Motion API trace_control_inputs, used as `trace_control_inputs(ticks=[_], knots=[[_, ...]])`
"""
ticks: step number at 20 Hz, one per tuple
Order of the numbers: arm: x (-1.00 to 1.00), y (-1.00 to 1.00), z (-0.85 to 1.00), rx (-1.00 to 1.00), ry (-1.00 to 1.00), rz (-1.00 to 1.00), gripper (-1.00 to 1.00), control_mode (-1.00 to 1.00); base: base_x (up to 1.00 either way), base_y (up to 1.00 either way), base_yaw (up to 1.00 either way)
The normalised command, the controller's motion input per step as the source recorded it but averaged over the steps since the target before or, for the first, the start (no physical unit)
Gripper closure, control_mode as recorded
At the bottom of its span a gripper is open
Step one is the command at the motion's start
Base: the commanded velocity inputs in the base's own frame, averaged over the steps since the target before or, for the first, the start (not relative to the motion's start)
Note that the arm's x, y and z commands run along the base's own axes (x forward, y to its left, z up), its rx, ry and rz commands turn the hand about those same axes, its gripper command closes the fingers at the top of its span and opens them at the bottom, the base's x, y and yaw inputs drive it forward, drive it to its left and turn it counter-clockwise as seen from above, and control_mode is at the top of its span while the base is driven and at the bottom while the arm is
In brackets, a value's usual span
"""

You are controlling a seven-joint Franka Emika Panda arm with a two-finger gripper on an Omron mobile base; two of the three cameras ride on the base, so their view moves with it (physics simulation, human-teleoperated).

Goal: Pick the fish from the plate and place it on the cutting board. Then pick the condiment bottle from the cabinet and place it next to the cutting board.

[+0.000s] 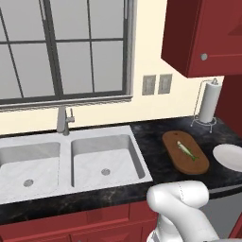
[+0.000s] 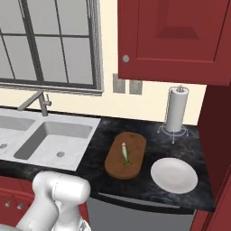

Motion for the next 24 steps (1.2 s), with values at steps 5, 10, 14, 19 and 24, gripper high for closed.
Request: trace_control_inputs(ticks=[5, 10, 14, 19, 24], knots=[[0.0, 0.0, 0.0, 0.0, 0.0, 0.0, 1.0, 1.0, 0.39, 0.12, 0.0], [0.0, 0.0, 0.0, 0.0, 0.0, 0.0, 1.0, 1.0, 0.37, 0.12, 0.0], [0.0, 0.0, 0.0, 0.0, 0.0, 0.0, 1.0, 1.0, 0.15, 0.03, 0.0], [0.0, 0.0, 0.0, 0.0, 0.0, 0.0, 1.0, -1.0, 0.0, 0.0, 0.0], [0.0, 0.0, 0.0, 0.0, 0.0, 0.0, 1.0, -1.0, 0.0, 0.0, 0.0]])
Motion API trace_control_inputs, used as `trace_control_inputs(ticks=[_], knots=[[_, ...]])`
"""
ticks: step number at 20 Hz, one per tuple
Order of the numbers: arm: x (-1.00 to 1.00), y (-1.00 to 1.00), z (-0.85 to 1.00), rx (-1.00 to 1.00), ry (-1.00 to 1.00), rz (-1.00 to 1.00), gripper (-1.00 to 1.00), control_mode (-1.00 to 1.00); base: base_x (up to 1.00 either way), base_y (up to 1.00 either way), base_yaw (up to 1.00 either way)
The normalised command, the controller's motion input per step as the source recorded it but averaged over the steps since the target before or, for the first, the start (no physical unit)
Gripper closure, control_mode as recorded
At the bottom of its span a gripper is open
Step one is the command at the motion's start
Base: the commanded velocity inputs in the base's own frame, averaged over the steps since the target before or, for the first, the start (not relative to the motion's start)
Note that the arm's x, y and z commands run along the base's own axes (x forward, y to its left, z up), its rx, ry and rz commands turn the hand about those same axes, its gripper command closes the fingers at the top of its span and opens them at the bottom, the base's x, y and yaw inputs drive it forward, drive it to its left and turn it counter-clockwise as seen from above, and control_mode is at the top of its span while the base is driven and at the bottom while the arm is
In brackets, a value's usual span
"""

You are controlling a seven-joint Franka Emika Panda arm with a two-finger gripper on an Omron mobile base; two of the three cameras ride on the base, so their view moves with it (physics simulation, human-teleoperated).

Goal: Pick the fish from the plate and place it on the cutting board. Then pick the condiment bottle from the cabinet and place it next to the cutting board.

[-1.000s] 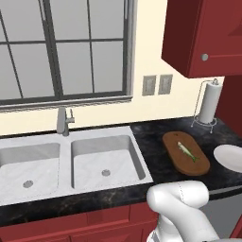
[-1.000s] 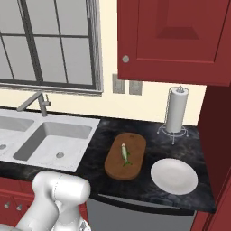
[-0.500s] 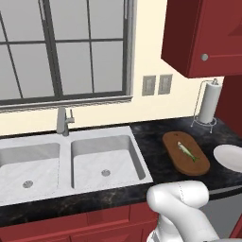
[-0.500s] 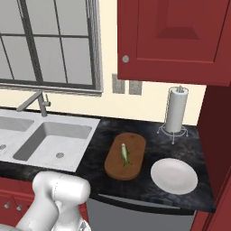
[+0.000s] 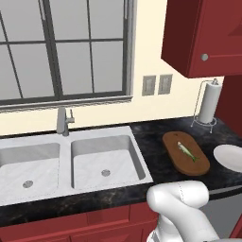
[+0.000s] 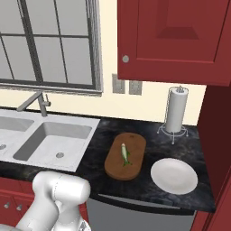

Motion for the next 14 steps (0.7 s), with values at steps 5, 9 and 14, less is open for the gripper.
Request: trace_control_inputs(ticks=[5, 9, 14], knots=[[0.0, 0.0, -0.2, 0.0, 0.0, 0.01, 1.0, -1.0, 0.0, 0.0, 0.0], [0.03, 0.0, -0.31, 0.0, 0.0, 0.02, 1.0, -1.0, 0.0, 0.0, 0.0], [0.13, 0.0, -0.07, 0.0, 0.0, 0.02, 1.0, -1.0, 0.0, 0.0, 0.0]])
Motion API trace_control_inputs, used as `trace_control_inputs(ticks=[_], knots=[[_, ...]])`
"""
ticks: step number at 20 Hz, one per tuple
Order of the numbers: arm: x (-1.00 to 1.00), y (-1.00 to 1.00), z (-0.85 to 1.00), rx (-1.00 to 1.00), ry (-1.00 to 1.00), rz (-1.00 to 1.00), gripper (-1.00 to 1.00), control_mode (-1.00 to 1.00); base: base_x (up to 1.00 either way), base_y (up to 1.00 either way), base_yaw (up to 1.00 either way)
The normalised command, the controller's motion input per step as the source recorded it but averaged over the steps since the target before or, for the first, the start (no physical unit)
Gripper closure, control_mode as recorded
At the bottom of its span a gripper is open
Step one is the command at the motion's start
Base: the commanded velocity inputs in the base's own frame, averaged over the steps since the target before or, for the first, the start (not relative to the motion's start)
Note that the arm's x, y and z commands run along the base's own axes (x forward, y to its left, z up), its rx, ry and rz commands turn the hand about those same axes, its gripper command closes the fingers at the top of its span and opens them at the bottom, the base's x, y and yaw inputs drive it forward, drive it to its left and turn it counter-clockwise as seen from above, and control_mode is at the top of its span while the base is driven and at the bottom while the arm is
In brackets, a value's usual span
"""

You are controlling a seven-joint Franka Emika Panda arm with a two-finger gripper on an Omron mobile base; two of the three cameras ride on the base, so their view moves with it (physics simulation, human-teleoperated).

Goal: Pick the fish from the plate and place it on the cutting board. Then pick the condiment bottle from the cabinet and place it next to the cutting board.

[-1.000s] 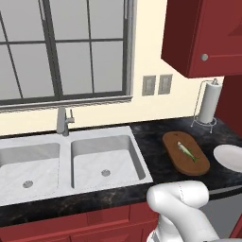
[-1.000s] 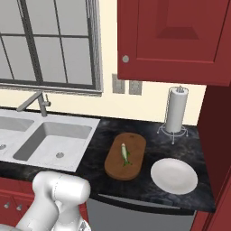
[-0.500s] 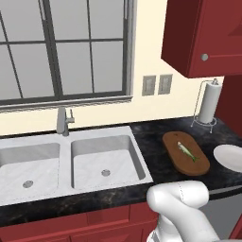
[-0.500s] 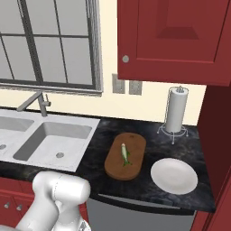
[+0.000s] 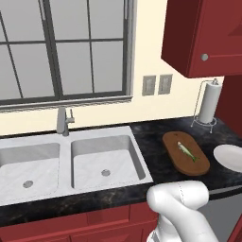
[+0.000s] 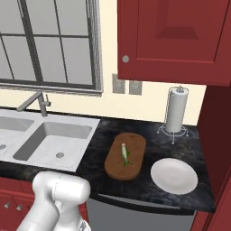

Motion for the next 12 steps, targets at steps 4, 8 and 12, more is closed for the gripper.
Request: trace_control_inputs(ticks=[4, 8, 12], knots=[[0.28, 0.0, 0.0, 0.0, 0.03, 0.02, 1.0, -1.0, 0.0, 0.0, 0.0], [0.38, 0.0, 0.0, 0.0, 0.04, 0.02, 1.0, -1.0, 0.0, 0.0, 0.0], [0.3, 0.0, 0.0, 0.0, 0.01, 0.01, 1.0, -1.0, 0.0, 0.0, 0.0]])
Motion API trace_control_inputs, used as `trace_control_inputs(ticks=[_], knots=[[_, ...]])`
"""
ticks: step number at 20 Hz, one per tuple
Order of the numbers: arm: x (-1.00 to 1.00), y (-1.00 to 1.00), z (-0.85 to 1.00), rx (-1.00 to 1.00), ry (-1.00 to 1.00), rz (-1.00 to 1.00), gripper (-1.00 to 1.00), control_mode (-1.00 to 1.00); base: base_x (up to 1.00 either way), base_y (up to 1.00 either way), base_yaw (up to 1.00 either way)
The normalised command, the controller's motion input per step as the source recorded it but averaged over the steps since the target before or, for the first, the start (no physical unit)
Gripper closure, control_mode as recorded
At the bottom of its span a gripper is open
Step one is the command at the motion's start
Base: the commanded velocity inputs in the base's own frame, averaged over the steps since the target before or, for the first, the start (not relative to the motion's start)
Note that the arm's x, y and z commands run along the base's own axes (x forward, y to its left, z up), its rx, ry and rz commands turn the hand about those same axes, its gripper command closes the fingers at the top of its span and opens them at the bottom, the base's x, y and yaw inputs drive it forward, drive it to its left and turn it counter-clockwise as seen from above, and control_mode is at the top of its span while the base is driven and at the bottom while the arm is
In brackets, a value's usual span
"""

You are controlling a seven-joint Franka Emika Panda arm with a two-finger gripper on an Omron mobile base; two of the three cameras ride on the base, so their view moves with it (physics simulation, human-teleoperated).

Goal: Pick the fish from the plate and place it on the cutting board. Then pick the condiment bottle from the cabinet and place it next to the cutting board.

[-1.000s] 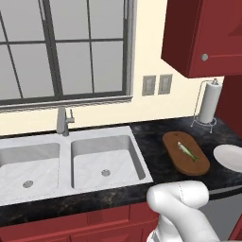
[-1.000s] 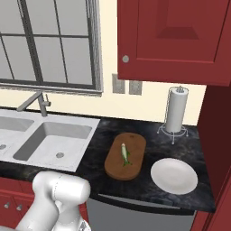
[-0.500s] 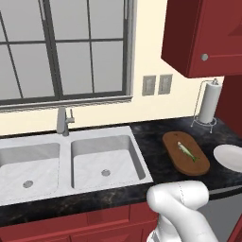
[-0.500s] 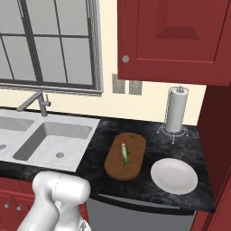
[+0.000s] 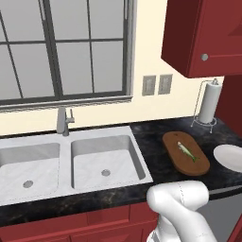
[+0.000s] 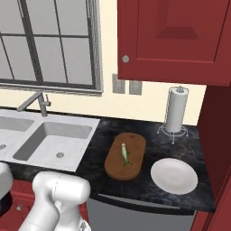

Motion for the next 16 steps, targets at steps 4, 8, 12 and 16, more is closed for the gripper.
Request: trace_control_inputs(ticks=[4, 8, 12, 16], knots=[[0.25, 0.0, -0.03, 0.0, 0.0, 0.02, 1.0, -1.0, 0.0, 0.0, 0.0], [0.24, 0.0, -0.07, 0.0, 0.0, 0.02, 1.0, -1.0, 0.0, 0.0, 0.0], [0.21, 0.0, -0.08, 0.0, 0.0, 0.03, 1.0, -1.0, 0.0, 0.0, 0.0], [0.17, 0.0, -0.09, 0.0, 0.0, 0.03, 1.0, -1.0, 0.0, 0.0, 0.0]])
